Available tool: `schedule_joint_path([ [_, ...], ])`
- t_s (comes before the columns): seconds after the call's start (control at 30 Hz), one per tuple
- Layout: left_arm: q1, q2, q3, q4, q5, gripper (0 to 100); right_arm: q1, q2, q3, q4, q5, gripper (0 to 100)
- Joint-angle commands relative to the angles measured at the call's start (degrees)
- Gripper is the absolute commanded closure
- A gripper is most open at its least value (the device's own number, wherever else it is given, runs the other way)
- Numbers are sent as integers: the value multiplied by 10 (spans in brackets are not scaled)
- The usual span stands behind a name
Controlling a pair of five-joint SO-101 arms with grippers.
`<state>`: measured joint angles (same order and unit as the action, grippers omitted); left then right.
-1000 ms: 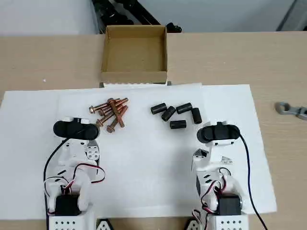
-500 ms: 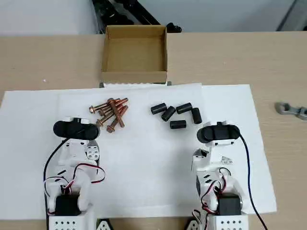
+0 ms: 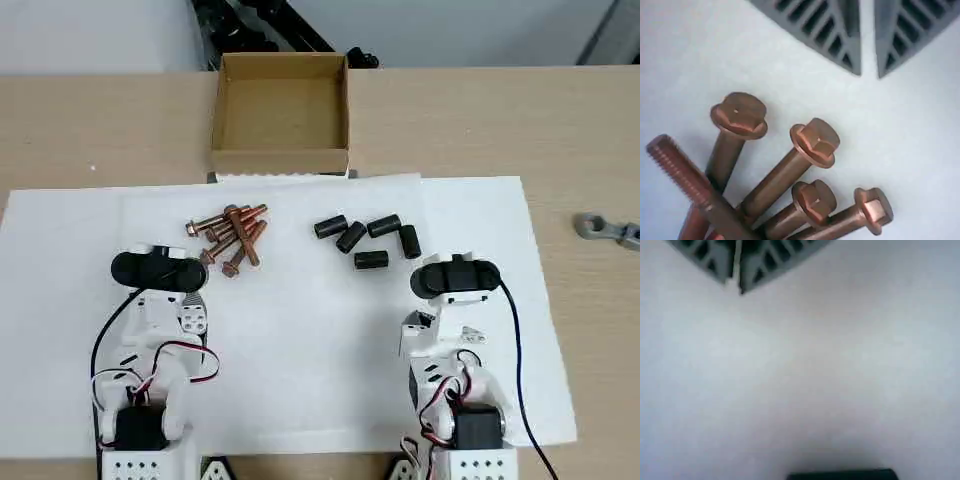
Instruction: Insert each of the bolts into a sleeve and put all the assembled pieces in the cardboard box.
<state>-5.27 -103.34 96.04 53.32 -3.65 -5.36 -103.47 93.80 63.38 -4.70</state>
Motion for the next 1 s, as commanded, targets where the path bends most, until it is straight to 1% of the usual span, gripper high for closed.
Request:
schedule_joint_path([
  [0.0,1,-7,-2,-1,-4,995,2,-5,-4,-4,4,991],
  [0.2,2,-7,-2,-1,-14,995,4,-5,-4,-4,2,991],
  [0.27,12,-7,-2,4,-40,995,-6,-5,-3,-12,5,991],
  [0.37,29,-7,-2,27,-105,995,-19,-5,-2,-15,7,991],
  [0.4,34,-7,-3,39,-112,995,-26,-5,-2,-12,8,991],
  [0.5,37,-7,-28,69,-107,995,-36,-4,-2,-13,16,993],
  [0.53,37,-7,-36,76,-89,995,-35,-3,-3,-14,15,994],
  [0.6,36,-4,-54,88,-18,995,-32,2,-7,-7,18,994],
  [0.63,33,-4,-65,92,1,995,-31,2,-9,0,18,994],
  [0.73,4,-3,-95,104,-21,995,-31,2,-30,15,19,994],
  [0.8,-23,9,-115,113,-24,995,-32,3,-49,30,44,994],
  [0.97,-64,120,-167,80,-61,995,4,10,-61,54,97,995],
])
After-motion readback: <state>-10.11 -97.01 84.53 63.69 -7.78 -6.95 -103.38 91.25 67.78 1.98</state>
